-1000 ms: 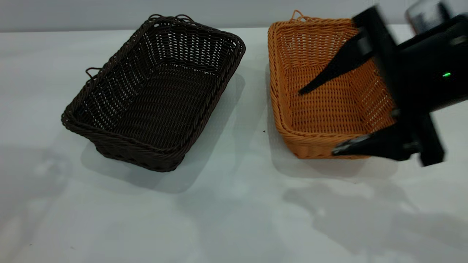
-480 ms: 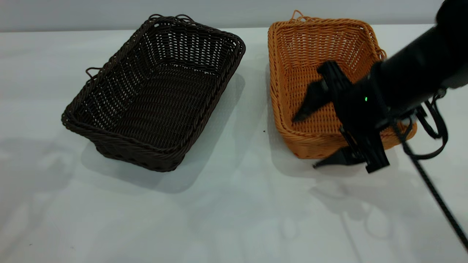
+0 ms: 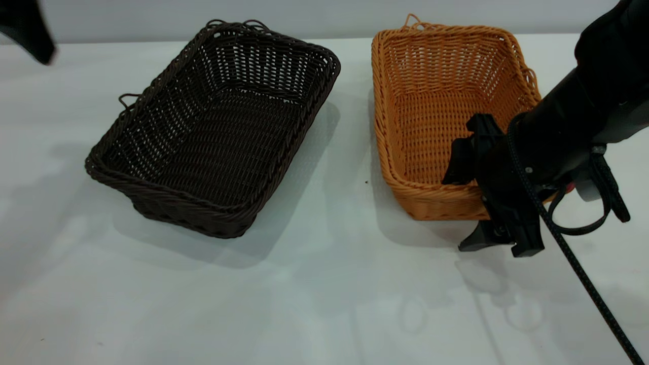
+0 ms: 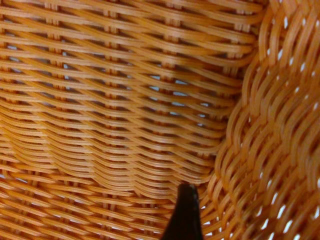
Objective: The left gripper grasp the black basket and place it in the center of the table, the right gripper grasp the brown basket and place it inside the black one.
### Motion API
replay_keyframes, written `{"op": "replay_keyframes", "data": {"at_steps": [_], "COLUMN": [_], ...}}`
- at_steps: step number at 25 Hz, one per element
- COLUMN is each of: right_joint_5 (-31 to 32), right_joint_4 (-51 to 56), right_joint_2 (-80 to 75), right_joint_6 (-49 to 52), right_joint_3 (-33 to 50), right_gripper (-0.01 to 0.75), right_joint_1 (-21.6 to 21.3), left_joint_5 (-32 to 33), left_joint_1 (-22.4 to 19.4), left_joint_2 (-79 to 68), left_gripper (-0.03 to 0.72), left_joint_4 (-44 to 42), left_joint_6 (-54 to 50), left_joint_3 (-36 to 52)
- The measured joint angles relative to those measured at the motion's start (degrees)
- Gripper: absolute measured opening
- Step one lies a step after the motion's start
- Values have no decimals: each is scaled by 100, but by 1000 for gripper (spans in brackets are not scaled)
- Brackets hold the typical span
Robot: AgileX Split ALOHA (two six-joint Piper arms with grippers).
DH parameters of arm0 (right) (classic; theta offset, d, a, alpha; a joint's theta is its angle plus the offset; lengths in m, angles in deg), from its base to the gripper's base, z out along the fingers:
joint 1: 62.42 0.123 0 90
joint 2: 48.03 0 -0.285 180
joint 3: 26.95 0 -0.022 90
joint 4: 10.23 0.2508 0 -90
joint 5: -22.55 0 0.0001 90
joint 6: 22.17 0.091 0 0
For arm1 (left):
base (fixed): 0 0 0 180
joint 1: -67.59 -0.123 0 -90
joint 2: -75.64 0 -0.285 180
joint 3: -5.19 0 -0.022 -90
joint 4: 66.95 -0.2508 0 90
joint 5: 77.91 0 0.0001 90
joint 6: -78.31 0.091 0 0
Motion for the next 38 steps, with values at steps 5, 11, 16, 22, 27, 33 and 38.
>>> {"op": "replay_keyframes", "data": {"at_steps": [5,11,16,22,27,33,38], "right_joint_5": [-11,-17,-21,-16,141,500,2399], "right_joint_4": [0,0,0,7,-12,-8,-579], "right_joint_2": [0,0,0,0,181,842,1034], "right_joint_6": [21,21,21,21,-238,-1906,-3139], "right_joint_3": [0,-1,-1,-30,-38,-26,-168], "right_gripper": [584,571,493,163,104,103,102], "right_joint_1": [0,0,0,-25,-351,-1277,-2325], "left_joint_5": [0,-55,-206,-213,-340,-783,-1245], "left_joint_1": [472,735,747,797,797,850,1207], "left_joint_2": [-1219,-2497,-3105,-3146,-3146,-3146,-3141], "left_gripper": [568,568,488,137,77,76,76], "left_joint_4": [0,10,-12,-66,-198,-529,-529], "left_joint_6": [240,287,293,306,437,1626,3775], "left_joint_3": [-1003,-1947,-2073,-2108,-2108,-2108,-2108]}}
